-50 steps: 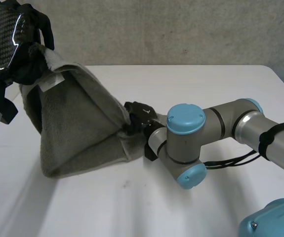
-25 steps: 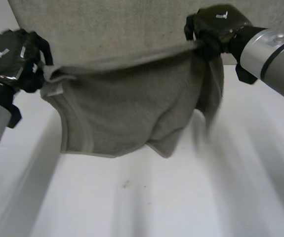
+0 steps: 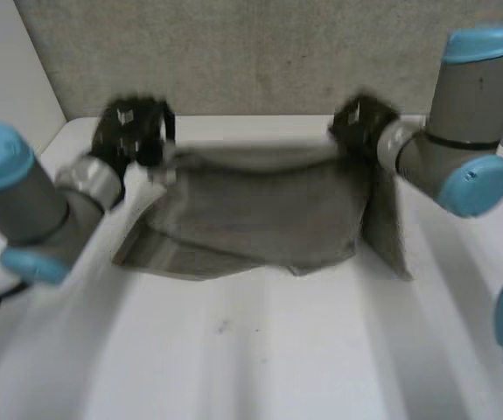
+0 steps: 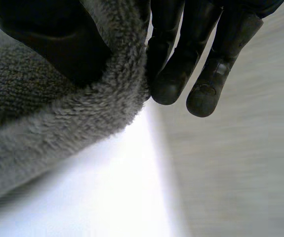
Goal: Fold the towel.
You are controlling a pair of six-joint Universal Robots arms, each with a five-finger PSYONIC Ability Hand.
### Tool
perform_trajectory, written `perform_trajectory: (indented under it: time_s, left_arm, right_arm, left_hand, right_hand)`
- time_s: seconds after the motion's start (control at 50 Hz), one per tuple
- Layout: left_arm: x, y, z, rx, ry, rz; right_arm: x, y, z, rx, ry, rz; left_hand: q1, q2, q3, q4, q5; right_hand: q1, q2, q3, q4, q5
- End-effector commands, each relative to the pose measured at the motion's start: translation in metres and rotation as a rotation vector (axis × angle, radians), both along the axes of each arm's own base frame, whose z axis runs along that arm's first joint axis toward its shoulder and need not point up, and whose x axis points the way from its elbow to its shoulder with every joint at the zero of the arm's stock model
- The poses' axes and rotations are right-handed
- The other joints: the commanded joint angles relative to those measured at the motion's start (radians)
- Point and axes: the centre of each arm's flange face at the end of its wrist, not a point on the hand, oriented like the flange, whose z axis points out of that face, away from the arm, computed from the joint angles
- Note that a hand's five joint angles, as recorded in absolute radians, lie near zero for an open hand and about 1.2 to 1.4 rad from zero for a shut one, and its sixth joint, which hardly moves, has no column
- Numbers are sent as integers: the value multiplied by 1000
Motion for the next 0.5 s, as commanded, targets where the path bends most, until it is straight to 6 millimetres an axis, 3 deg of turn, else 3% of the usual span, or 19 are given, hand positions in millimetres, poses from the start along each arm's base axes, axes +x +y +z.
perform_trajectory:
  time_s: [0.02,0.06,0.14,0.16,0.18,0.22,0.24,0.28,0.3,0.34,0.36,0.38,0.4,0.44,0.46,0.5]
  left_arm:
    - [-12,-28,124,-407,83,10]
    - [-15,-24,160,-512,145,3]
    - [-15,-24,165,-496,202,-21]
    - [-15,-26,161,-465,223,-33]
    - [-15,-26,161,-465,223,-33]
    - [-12,-31,135,-367,222,-36]
    - [-12,-31,135,-366,222,-36]
    - [-6,-32,91,-241,178,-25]
    - [-6,-32,90,-241,178,-25]
    - [6,-31,46,-122,134,3]
    - [6,-31,45,-122,134,3]
    - [9,-27,25,-70,113,12]
    - [9,-27,24,-69,113,12]
    - [14,-17,-20,30,54,23]
    - [14,-17,-21,31,54,23]
    - [23,-7,-62,113,-27,42]
  right_arm:
    - [21,-18,127,-722,-271,13]
    - [18,-9,150,-732,-364,48]
    - [16,-3,143,-595,-416,69]
    - [16,-1,131,-503,-412,81]
    - [16,-1,131,-502,-412,82]
    - [16,6,99,-325,-350,98]
    - [16,7,98,-324,-350,98]
    - [15,17,59,-133,-273,116]
    - [15,17,59,-132,-273,116]
    - [12,27,18,50,-208,112]
    - [12,27,18,51,-208,112]
    - [9,34,-2,133,-175,104]
    - [9,34,-2,134,-175,104]
    - [4,48,-42,287,-124,97]
    - [4,48,-43,288,-124,97]
    - [-2,61,-82,405,-83,85]
  left_hand:
    - [210,179,180,178,196]
    - [210,179,180,178,196]
    - [210,179,180,178,196]
    - [210,179,180,178,196]
    - [210,179,180,178,196]
    - [210,179,180,178,196]
    - [210,179,180,178,196]
    - [210,179,180,178,196]
    - [210,179,180,178,196]
    - [210,179,180,178,196]
    - [210,179,180,178,196]
    - [210,179,180,178,196]
    - [210,179,180,178,196]
    - [210,179,180,178,196]
    - [210,179,180,178,196]
    - [210,179,180,178,196]
  right_hand:
    - [75,64,67,60,58]
    - [75,64,67,60,58]
    - [75,64,67,60,58]
    - [75,64,67,60,58]
    - [75,64,67,60,58]
    - [75,64,67,60,58]
    - [75,64,67,60,58]
    - [75,64,67,60,58]
    - [75,64,67,60,58]
    - [75,64,67,60,58]
    - [75,64,67,60,58]
    - [75,64,67,60,58]
    - [75,64,67,60,58]
    - [75,64,67,60,58]
    - [75,64,67,60,58]
    - [75,64,67,60,58]
